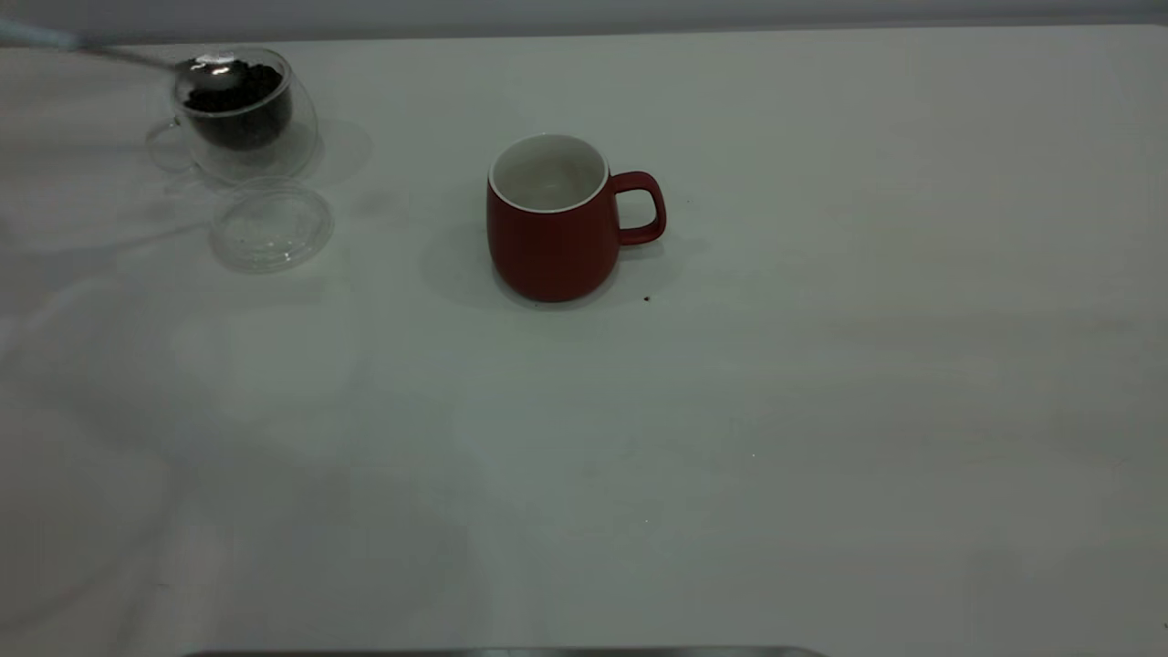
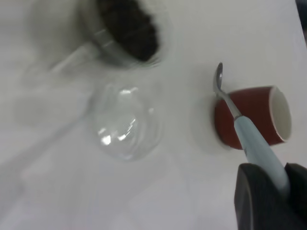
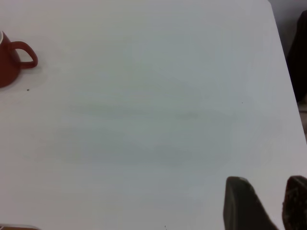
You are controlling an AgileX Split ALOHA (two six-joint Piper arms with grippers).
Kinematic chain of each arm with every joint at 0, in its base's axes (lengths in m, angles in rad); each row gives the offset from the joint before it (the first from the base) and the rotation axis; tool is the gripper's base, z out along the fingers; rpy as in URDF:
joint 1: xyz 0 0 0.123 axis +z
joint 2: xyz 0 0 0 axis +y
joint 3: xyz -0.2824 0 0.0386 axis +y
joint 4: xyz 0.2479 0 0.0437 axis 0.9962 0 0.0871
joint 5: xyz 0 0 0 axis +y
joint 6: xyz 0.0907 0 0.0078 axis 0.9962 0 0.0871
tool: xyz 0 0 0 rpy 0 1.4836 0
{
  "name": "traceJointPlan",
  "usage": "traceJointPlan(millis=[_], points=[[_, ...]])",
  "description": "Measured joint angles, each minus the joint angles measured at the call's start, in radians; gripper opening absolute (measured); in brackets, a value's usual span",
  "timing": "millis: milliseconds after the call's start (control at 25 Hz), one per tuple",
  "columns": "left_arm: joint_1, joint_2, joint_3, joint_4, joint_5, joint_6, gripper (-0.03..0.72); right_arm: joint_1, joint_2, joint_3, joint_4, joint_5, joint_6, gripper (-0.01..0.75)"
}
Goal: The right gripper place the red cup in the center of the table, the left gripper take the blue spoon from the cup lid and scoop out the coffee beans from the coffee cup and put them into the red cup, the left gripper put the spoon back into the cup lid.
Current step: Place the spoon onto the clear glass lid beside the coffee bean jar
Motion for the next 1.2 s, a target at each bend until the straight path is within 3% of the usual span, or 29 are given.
traceJointPlan(millis=[120,520,1200], points=[[0.043,0.033,0.047,0.0,-0.006,-0.025,0.123,0.0,0.0,0.0,0.0,0.0,0.0,0.242],[0.035,0.149,0.077,-0.094,-0.056,-0.034,0.123,0.0,0.0,0.0,0.0,0.0,0.0,0.242],[-0.102,0.183,0.095,-0.159,-0.222,-0.026,0.123,0.0,0.0,0.0,0.0,0.0,0.0,0.242]])
